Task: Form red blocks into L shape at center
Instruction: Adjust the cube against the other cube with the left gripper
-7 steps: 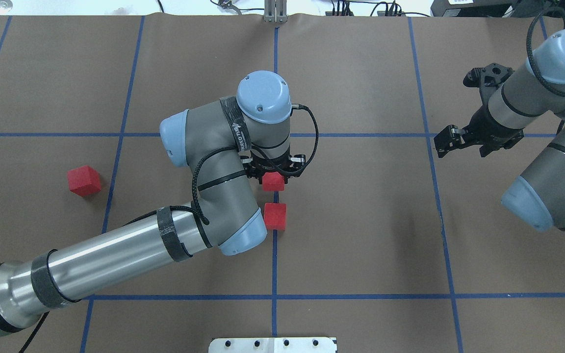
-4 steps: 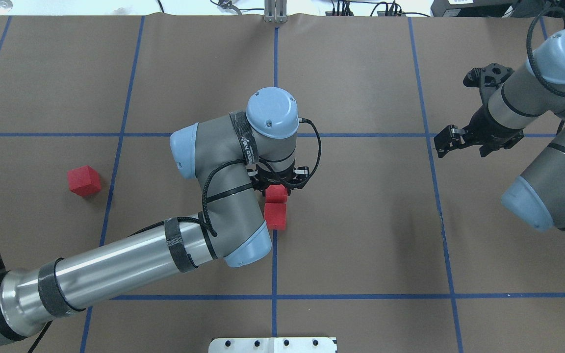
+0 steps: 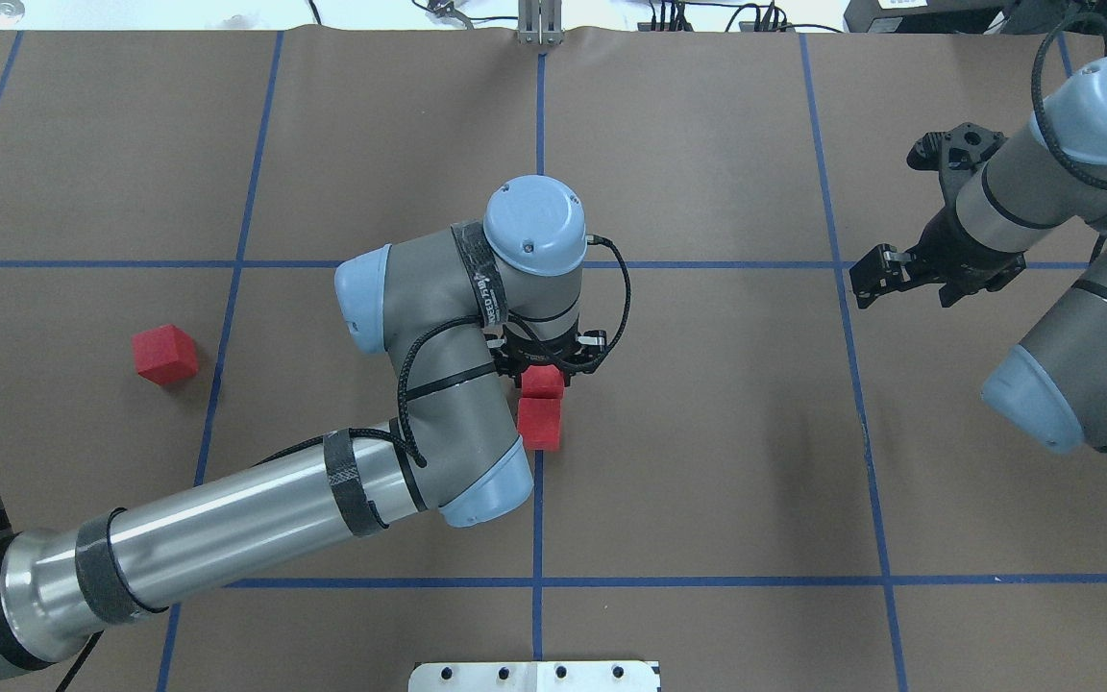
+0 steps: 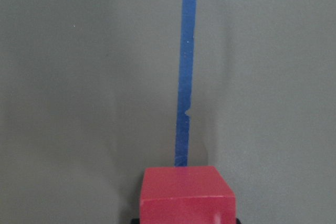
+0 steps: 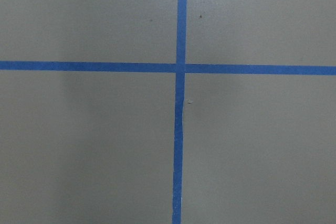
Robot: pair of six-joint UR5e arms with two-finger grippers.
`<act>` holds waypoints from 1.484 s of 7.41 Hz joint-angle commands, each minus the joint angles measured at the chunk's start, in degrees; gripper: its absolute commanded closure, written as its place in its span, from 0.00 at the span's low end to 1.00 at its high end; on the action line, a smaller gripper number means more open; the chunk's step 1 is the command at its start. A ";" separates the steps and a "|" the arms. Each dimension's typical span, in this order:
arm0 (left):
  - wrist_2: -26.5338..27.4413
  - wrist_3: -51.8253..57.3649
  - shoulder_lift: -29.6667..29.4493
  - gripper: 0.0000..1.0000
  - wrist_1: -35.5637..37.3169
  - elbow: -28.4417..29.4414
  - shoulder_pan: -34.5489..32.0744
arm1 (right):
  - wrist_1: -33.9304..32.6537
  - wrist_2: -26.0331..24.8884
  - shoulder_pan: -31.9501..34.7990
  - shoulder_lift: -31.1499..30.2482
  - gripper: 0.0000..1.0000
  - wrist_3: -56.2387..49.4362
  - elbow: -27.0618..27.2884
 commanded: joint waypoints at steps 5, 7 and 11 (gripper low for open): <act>0.00 0.24 0.09 1.00 -0.09 -0.11 0.07 | 0.00 0.07 0.00 0.10 0.01 0.00 0.12; 0.09 0.33 0.17 1.00 -0.09 -0.20 0.16 | 0.09 0.07 0.00 0.10 0.01 0.00 0.12; 0.09 1.47 0.18 1.00 0.00 -0.29 0.42 | 0.00 0.07 0.00 0.10 0.01 0.00 0.21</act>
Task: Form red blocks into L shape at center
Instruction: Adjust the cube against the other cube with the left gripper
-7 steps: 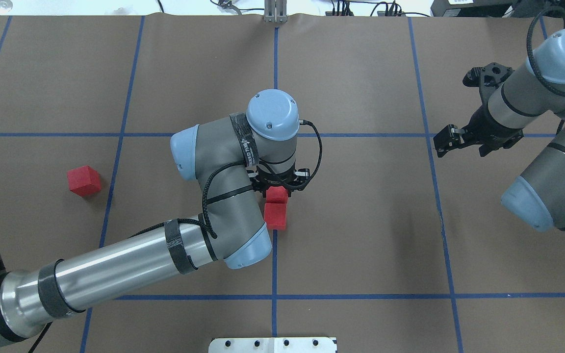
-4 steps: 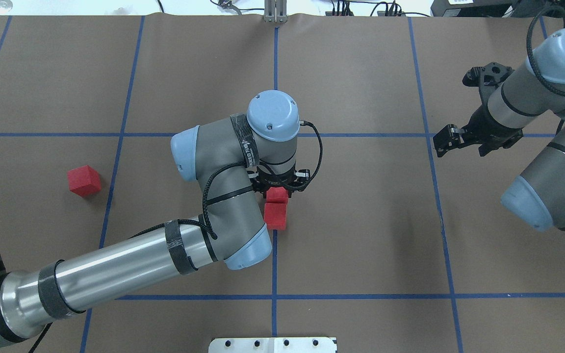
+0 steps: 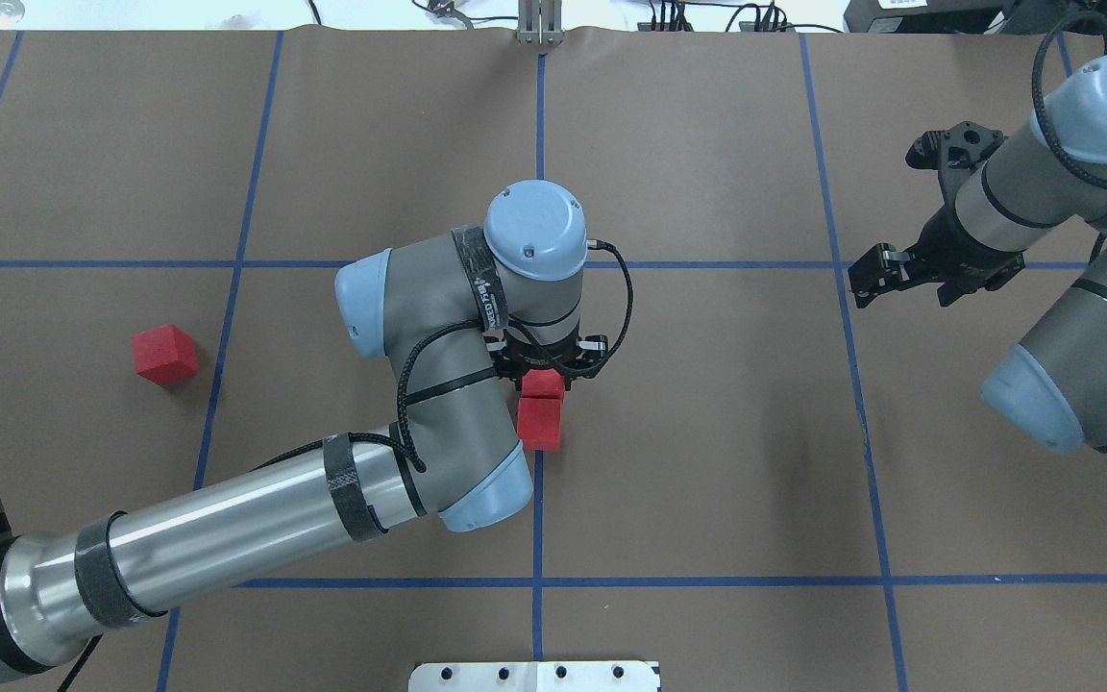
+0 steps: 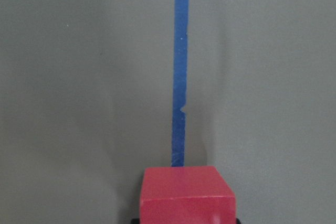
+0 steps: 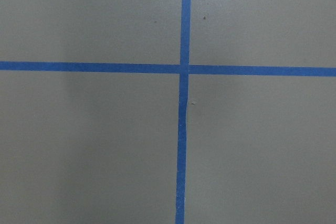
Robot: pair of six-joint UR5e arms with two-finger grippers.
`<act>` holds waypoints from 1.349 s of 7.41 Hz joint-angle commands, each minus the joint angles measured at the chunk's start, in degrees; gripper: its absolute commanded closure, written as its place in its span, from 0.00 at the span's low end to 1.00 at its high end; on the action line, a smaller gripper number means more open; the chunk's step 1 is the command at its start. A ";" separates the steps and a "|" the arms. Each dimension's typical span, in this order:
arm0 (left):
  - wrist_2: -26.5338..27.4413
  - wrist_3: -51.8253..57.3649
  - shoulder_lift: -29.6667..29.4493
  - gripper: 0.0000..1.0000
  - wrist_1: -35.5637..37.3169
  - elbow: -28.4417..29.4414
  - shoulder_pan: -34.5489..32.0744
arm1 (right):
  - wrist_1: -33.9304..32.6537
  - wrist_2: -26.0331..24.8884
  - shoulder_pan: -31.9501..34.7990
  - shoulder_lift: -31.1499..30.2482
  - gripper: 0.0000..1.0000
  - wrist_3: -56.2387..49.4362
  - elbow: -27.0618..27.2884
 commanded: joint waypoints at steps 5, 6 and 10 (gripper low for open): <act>0.00 0.38 0.36 1.00 0.01 -0.11 0.25 | 0.00 0.00 0.00 0.00 0.01 0.09 0.02; 0.00 0.38 0.36 1.00 0.01 -0.11 0.25 | 0.00 0.00 0.00 0.00 0.01 0.09 0.02; -0.09 0.29 0.36 0.92 0.01 -0.11 0.25 | 0.08 0.00 0.00 0.00 0.01 0.09 0.11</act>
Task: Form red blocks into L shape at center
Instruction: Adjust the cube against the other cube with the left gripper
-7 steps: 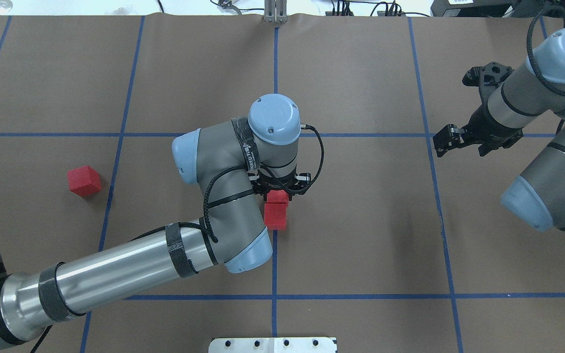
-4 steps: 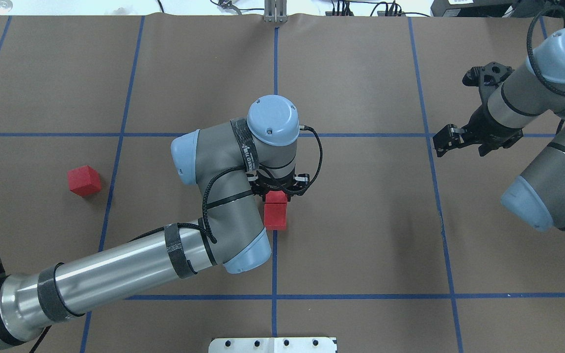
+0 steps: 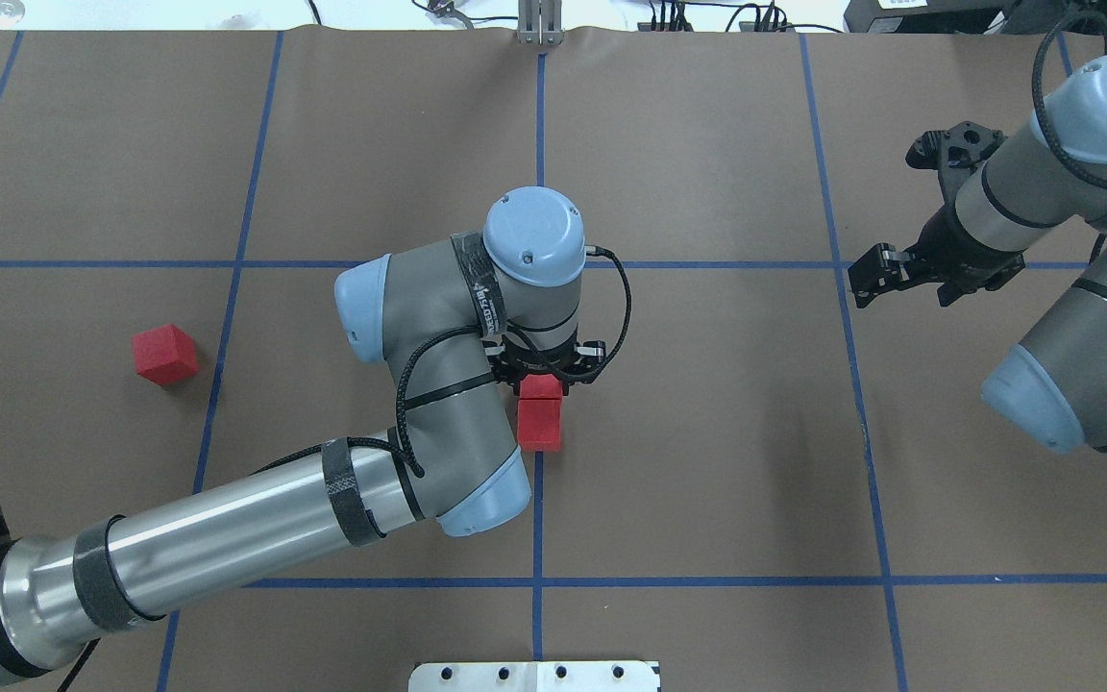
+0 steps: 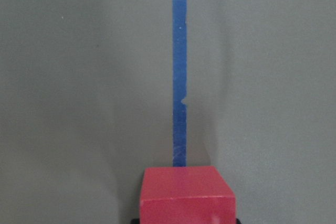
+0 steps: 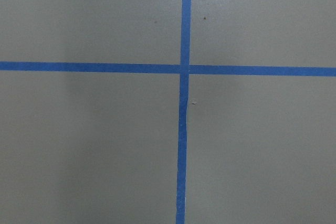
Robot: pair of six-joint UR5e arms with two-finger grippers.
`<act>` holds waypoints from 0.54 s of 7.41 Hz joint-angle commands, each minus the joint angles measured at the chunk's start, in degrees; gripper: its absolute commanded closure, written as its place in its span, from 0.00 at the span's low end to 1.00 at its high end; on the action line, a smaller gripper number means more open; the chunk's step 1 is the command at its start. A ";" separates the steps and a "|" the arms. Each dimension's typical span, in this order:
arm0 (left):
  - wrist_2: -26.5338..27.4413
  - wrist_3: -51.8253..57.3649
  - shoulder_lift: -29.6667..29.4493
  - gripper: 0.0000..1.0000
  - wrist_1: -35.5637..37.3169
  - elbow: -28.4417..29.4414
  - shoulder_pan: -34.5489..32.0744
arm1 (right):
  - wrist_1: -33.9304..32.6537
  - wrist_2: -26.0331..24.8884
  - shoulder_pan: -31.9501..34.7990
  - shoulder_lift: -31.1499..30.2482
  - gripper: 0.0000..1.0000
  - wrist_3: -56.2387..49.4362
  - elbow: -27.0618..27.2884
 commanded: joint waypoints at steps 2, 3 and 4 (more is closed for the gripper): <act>0.05 -0.03 0.09 0.53 0.00 0.15 0.35 | -0.02 0.00 0.00 0.00 0.01 0.04 0.15; 0.06 -0.03 0.09 0.45 0.00 0.15 0.44 | -0.02 0.00 0.00 0.00 0.01 0.04 0.33; 0.06 -0.03 0.09 0.35 0.00 0.15 0.44 | -0.02 0.00 0.00 0.00 0.01 0.04 0.33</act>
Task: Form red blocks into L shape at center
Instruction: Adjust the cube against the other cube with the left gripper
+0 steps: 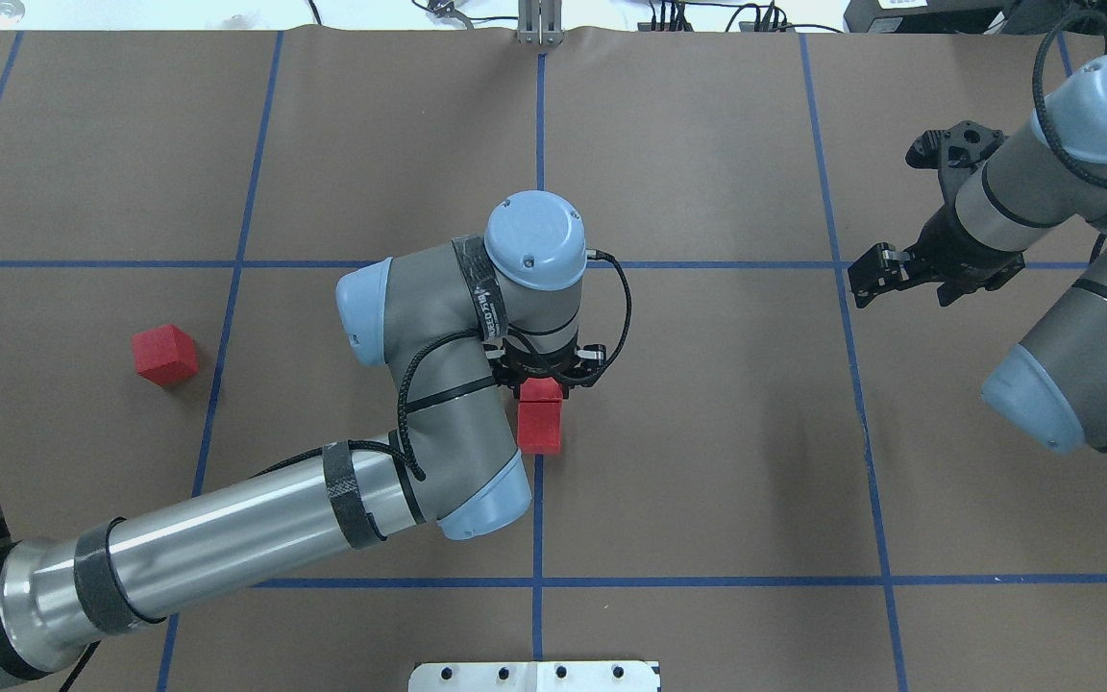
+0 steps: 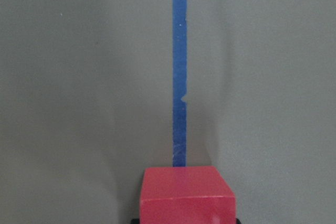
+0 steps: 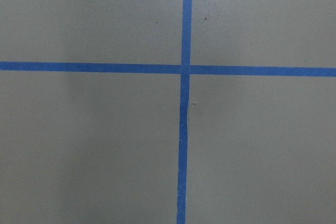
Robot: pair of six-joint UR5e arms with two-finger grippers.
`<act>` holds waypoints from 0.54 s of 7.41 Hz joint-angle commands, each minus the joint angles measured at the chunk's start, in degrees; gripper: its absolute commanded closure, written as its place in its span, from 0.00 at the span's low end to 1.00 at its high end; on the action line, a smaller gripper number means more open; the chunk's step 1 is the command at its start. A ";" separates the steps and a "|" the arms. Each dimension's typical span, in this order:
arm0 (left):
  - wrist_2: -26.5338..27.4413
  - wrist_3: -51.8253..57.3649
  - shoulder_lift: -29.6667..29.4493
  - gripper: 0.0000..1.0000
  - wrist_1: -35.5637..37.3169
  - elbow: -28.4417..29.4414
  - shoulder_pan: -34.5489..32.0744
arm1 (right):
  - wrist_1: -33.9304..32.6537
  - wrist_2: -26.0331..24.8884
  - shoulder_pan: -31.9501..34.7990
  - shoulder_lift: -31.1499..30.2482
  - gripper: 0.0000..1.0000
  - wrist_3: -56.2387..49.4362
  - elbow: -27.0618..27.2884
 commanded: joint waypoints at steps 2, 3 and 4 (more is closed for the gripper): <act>0.01 0.00 0.02 0.01 0.00 0.01 0.06 | 0.00 0.00 0.00 0.00 0.01 0.00 0.07; 0.01 0.00 0.02 0.00 0.00 -0.07 -0.03 | 0.00 0.00 0.00 0.00 0.01 0.00 0.07; 0.01 0.00 -0.07 0.00 0.00 -0.25 -0.03 | 0.00 0.00 0.00 0.00 0.01 0.00 0.07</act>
